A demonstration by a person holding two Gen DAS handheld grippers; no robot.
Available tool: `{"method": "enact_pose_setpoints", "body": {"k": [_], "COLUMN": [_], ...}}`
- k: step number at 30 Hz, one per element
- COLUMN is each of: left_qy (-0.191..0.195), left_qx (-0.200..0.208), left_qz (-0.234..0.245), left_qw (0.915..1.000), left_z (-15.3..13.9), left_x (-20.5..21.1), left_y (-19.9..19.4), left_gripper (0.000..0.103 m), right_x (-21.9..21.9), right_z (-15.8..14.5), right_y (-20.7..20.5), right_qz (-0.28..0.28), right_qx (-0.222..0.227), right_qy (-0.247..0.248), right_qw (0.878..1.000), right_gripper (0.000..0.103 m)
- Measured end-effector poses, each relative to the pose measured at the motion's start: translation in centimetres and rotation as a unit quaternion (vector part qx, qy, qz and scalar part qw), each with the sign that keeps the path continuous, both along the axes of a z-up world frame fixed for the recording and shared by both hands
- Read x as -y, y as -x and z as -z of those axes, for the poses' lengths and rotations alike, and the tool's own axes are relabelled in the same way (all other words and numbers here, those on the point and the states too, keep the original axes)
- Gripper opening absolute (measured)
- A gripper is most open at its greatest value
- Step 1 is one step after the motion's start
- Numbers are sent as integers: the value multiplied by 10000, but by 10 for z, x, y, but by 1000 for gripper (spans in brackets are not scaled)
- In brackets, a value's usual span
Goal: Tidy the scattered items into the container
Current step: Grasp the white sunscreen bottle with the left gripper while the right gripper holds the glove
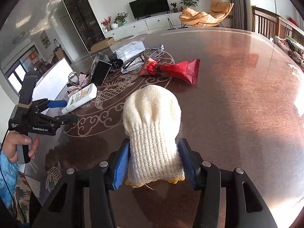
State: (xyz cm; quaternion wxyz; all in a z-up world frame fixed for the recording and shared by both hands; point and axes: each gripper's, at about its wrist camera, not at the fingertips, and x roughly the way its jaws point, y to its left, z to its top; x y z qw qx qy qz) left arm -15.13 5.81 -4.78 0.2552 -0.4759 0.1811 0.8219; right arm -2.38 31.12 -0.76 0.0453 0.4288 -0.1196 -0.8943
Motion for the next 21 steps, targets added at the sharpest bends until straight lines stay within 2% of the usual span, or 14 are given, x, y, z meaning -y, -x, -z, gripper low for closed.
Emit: {"method": "enact_pose_setpoints", "body": {"k": [4, 6, 7, 9, 10, 13, 15, 21], "left_qy": [-189, -216, -286, -316, -287, -250, -395, -576], "left_qx": [152, 31, 29, -20, -35, -148, -127, -205], "left_qz": [199, 270, 284, 237, 197, -106, -458, -1440], "left_qw": [9995, 9994, 9992, 9992, 9994, 9995, 9981, 9877], "left_z": [2, 1, -1, -5, -6, -6, -5, -3], "left_x": [-16, -23, -25, -26, -28, -26, -19, 13], "left_y": [14, 11, 9, 4, 0, -16, -30, -97], "left_gripper": [99, 94, 80, 61, 57, 54, 53, 53], "right_x": [-1, -2, -2, -1, 0, 1, 2, 5], "right_z": [1, 1, 1, 1, 1, 1, 1, 0], "right_y": [1, 1, 1, 1, 1, 0, 0, -13], "right_qz": [-4, 27, 30, 29, 31, 21, 14, -154], "right_qx": [-86, -129, -145, -171, -181, -195, -194, -125], "right_qy": [33, 77, 80, 64, 46, -16, -39, -322], "right_qw": [10000, 9999, 9999, 9998, 9998, 9998, 9998, 9993], "right_gripper": [52, 52, 52, 52, 52, 52, 52, 53]}}
